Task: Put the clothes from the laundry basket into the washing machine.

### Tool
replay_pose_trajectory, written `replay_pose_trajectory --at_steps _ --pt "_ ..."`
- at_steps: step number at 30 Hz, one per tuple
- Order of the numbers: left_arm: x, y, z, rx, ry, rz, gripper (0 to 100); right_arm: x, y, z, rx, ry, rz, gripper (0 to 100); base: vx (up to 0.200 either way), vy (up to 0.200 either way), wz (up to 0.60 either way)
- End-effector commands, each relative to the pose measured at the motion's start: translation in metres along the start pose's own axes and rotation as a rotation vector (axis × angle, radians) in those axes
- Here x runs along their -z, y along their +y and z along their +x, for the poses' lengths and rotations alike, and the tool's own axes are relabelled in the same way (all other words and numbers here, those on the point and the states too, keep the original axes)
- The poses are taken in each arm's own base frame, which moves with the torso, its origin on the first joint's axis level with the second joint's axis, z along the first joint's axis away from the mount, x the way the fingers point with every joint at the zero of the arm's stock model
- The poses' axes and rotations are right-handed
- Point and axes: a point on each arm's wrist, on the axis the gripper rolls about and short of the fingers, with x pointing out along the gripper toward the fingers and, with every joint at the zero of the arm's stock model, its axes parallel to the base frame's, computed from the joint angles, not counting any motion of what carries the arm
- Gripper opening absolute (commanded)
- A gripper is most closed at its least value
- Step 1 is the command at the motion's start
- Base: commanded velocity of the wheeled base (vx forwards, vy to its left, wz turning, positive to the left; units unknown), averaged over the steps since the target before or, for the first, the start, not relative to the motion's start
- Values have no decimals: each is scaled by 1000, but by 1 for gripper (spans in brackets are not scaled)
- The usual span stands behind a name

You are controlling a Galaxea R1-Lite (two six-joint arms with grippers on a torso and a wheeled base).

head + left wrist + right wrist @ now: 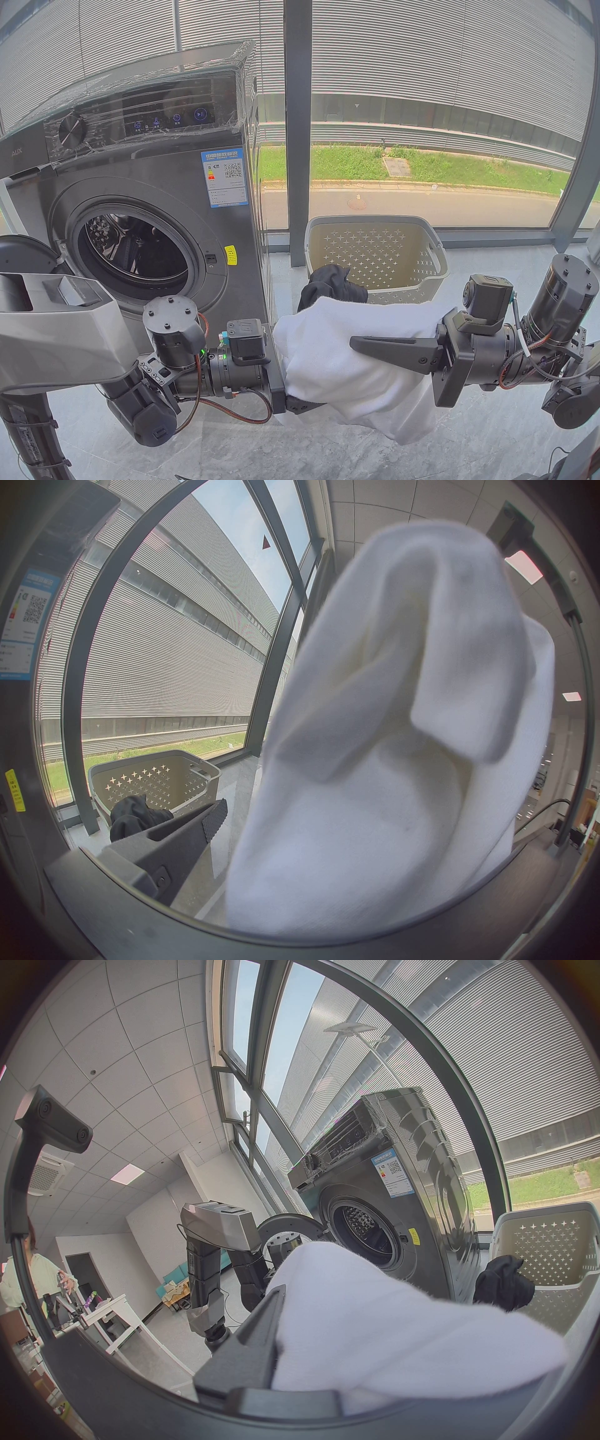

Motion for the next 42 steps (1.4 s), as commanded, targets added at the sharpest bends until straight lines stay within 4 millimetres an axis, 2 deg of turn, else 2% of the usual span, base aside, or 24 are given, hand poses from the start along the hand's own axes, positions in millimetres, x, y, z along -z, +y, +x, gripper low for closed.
replay_pose_trajectory --at_steps 1,11,17,27,36,42 --pt "3 -2 2 33 3 -1 100 0 1 1 -6 0 0 0 0 0 0" --pt "5 5 7 39 -5 8 100 4 14 6 -94 32 33 0 0 0 0" --pt "3 11 11 21 -16 43 100 5 14 5 -92 35 36 0 0 0 0" --pt "4 23 3 -28 -16 58 100 -1 11 -1 -70 9 27 0 0 0 0" --pt "1 19 12 6 -28 68 100 3 17 10 -112 33 34 0 0 0 0" --pt "-1 2 24 70 -35 76 100 11 16 26 -137 68 47 0 0 0 0"
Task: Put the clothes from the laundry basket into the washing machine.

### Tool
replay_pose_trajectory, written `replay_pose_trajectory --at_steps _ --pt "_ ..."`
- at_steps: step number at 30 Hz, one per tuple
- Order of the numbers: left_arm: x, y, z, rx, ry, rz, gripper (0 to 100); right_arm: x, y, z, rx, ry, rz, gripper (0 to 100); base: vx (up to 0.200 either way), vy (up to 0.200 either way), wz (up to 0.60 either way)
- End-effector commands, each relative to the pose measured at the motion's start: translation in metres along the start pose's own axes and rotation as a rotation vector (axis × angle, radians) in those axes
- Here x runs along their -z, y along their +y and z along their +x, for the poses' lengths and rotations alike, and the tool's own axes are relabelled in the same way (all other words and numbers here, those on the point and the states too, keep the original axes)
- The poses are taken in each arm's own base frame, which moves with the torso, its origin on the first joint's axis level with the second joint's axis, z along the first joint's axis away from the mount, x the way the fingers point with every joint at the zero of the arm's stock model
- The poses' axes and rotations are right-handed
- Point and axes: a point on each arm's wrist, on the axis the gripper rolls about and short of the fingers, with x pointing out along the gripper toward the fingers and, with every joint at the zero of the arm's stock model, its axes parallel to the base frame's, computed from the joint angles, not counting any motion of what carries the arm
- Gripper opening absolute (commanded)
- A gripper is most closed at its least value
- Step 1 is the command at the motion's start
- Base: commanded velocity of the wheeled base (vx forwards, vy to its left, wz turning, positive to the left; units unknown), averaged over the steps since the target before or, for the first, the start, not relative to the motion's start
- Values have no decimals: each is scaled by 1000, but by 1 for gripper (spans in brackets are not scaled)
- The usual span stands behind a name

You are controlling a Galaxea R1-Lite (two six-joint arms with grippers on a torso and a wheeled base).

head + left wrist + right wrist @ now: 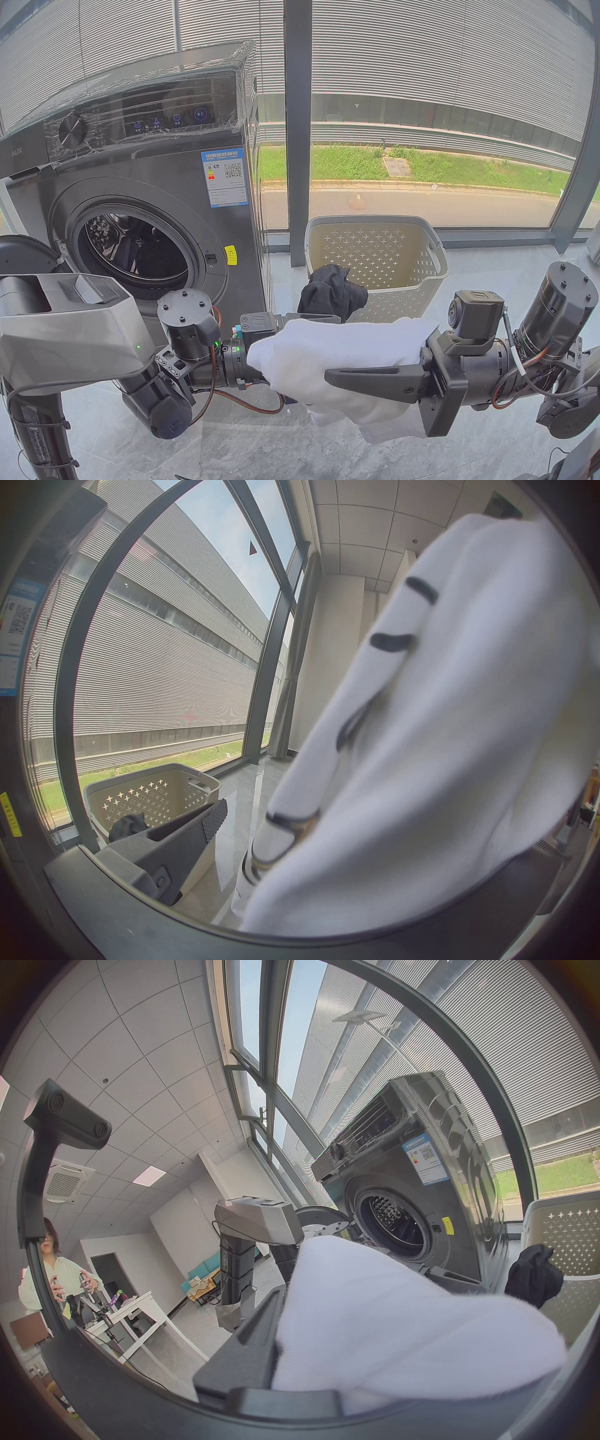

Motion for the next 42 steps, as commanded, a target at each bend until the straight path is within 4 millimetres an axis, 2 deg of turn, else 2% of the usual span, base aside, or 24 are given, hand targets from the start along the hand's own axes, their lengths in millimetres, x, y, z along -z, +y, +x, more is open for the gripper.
replay_pose_trajectory --at_steps 1,7,10,12,24,27,33,41,42 --pt "-3 -15 10 56 -8 4 100 5 -7 16 -10 24 12 0 0 0 0" --pt "-8 -35 10 120 0 -7 100 -2 -18 31 -6 3 2 0 0 0 0" --pt "-2 -49 4 159 38 -41 100 -10 -23 36 -1 -25 -12 0 0 0 0" --pt "3 -52 2 160 58 -60 100 -15 -23 38 -5 -38 -20 0 0 0 0" --pt "19 -25 26 88 39 -59 100 -15 -10 43 -45 -40 7 0 0 0 0" --pt "25 -16 34 61 33 -53 100 -13 1 49 -81 -32 22 0 0 0 0" --pt "31 -5 31 10 39 -58 100 -18 10 46 -100 -51 13 0 0 0 0" --pt "26 5 34 -24 9 -37 100 -23 16 39 -104 -71 23 0 0 0 0" --pt "26 5 35 -22 8 -36 0 -23 16 39 -103 -69 25 0 0 0 0"
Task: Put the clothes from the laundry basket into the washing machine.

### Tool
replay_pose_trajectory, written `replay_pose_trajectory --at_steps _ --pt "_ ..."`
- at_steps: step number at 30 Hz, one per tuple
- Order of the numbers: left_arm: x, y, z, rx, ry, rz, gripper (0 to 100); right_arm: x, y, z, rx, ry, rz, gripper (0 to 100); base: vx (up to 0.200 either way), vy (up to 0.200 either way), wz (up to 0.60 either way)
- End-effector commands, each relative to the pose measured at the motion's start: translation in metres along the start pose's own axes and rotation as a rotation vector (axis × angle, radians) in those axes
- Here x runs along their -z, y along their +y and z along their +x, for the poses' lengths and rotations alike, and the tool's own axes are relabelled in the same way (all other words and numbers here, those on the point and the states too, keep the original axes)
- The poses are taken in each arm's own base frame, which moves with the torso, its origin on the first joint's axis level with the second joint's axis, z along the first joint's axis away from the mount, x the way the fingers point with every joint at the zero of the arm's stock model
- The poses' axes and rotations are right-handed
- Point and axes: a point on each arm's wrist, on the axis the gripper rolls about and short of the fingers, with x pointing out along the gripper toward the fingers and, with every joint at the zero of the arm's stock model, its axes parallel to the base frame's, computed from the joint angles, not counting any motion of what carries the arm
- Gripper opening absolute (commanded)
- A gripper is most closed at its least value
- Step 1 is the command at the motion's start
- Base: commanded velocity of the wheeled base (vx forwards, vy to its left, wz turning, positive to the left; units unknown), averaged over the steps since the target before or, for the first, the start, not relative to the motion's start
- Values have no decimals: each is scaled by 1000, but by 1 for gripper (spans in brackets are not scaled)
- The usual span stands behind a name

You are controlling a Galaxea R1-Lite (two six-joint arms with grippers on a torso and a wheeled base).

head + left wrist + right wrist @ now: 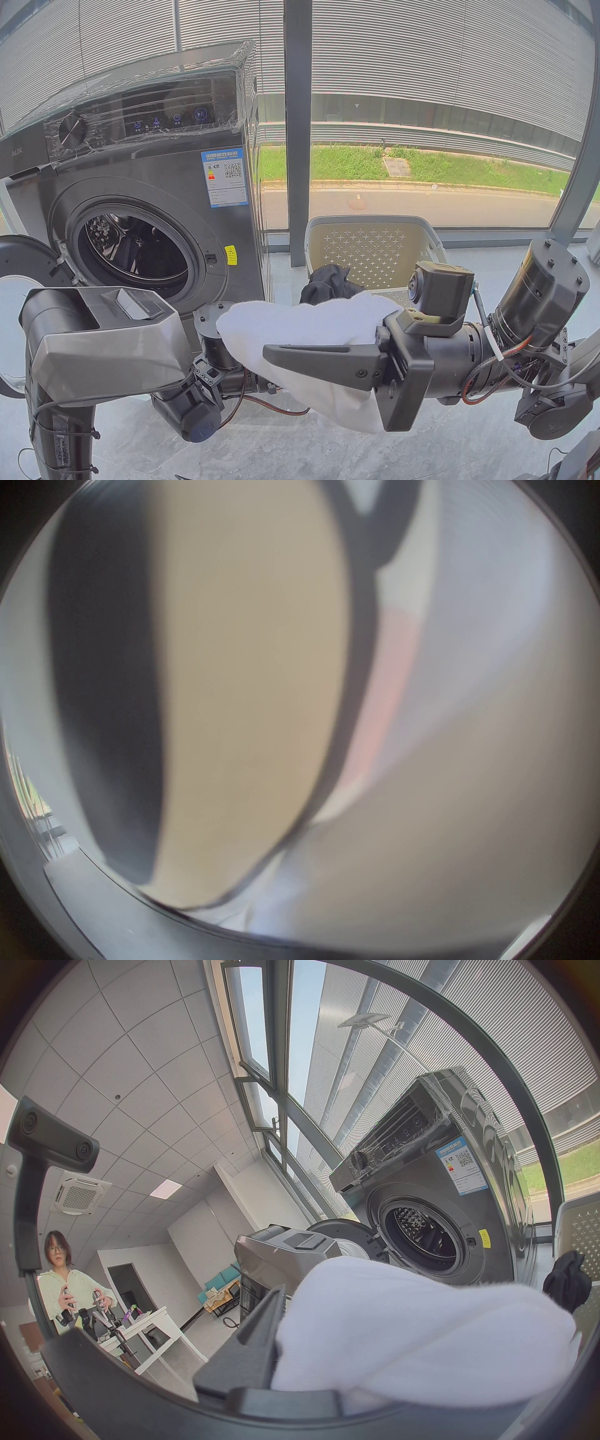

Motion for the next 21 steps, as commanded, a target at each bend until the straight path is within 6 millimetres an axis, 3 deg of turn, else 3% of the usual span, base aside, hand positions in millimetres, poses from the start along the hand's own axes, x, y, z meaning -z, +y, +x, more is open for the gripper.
replay_pose_trajectory --at_steps 1,16,21 --pt "2 1 2 5 -2 1 0 -3 3 -3 -6 -9 -7 0 0 0 0" --pt "-17 -7 4 24 -43 33 0 2 -2 0 8 4 4 0 0 0 0" --pt "-37 0 -6 -29 -86 25 0 10 -7 -16 85 15 32 0 0 0 0"
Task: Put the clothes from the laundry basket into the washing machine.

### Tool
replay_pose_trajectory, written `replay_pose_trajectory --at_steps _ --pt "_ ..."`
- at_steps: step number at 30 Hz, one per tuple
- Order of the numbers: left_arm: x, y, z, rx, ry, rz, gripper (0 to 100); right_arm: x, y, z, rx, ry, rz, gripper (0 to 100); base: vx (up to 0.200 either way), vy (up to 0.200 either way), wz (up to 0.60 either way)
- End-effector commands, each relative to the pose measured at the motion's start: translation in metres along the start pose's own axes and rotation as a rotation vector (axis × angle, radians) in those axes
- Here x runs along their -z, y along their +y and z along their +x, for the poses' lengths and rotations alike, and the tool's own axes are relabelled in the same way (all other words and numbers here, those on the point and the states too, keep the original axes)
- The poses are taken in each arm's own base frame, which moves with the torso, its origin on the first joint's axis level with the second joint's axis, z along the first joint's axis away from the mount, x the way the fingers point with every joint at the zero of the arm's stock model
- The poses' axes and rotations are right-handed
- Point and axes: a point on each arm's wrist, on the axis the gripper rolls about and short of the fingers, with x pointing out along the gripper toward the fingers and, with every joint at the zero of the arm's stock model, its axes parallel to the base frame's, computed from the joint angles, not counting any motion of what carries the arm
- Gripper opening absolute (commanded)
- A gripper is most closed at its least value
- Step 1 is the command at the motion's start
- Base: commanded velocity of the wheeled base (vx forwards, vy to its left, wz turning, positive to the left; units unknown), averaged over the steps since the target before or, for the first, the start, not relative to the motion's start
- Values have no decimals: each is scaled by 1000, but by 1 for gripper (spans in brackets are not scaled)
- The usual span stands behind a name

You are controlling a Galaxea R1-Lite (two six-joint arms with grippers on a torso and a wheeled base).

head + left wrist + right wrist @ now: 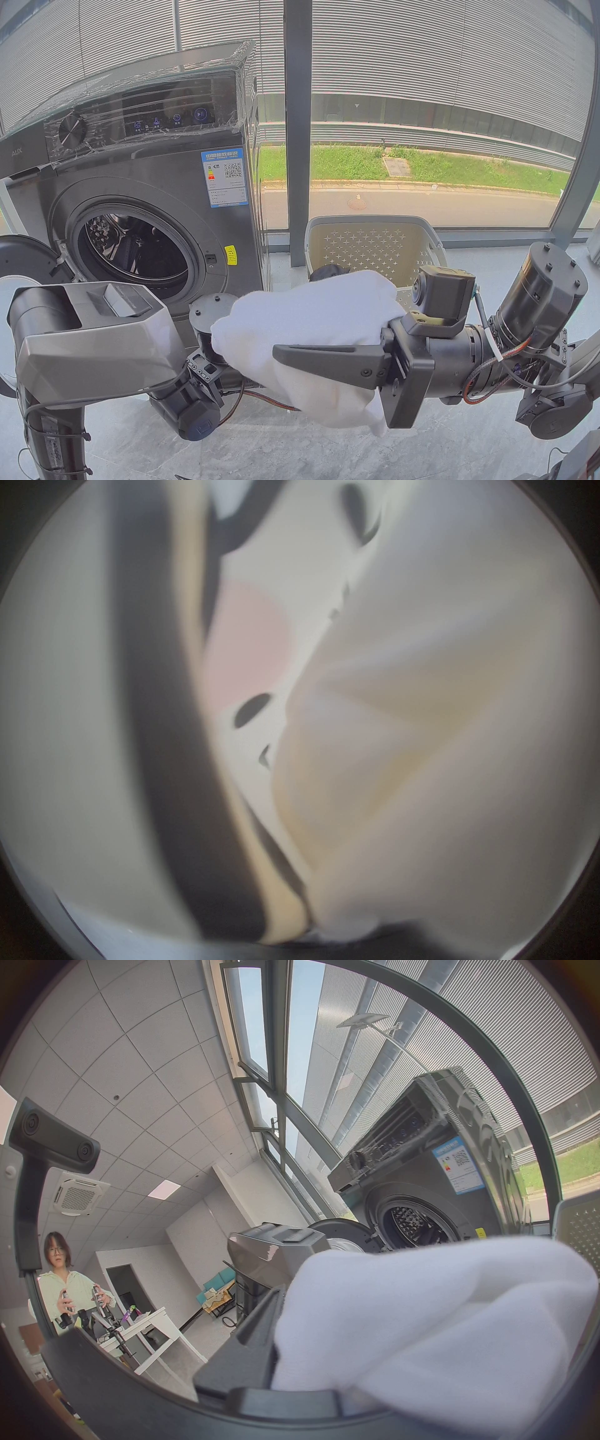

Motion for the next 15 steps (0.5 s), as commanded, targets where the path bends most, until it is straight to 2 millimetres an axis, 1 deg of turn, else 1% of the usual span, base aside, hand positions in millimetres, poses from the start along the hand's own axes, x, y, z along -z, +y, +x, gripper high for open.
replay_pose_trajectory --at_steps 1,3,4,5,7,9,11,15 --pt "-22 6 -10 -54 -52 18 0 9 -2 -13 55 17 27 0 0 0 0" --pt "-29 10 -15 -82 -69 23 0 20 -1 -22 71 51 47 0 0 0 0" --pt "-30 10 -15 -84 -69 23 0 20 -1 -22 72 53 48 0 0 0 0" --pt "-35 11 -18 -95 -80 29 0 31 -2 -29 91 88 70 0 0 0 0" --pt "-42 12 -22 -108 -96 42 0 42 -3 -36 114 124 95 0 0 0 0" --pt "-49 12 -26 -122 -108 51 0 49 -5 -41 135 149 114 0 0 0 0" --pt "-51 12 -27 -128 -112 53 0 50 -7 -44 149 151 119 0 0 0 0" --pt "-61 12 -33 -156 -134 49 0 61 -27 -59 271 173 160 0 0 0 0"
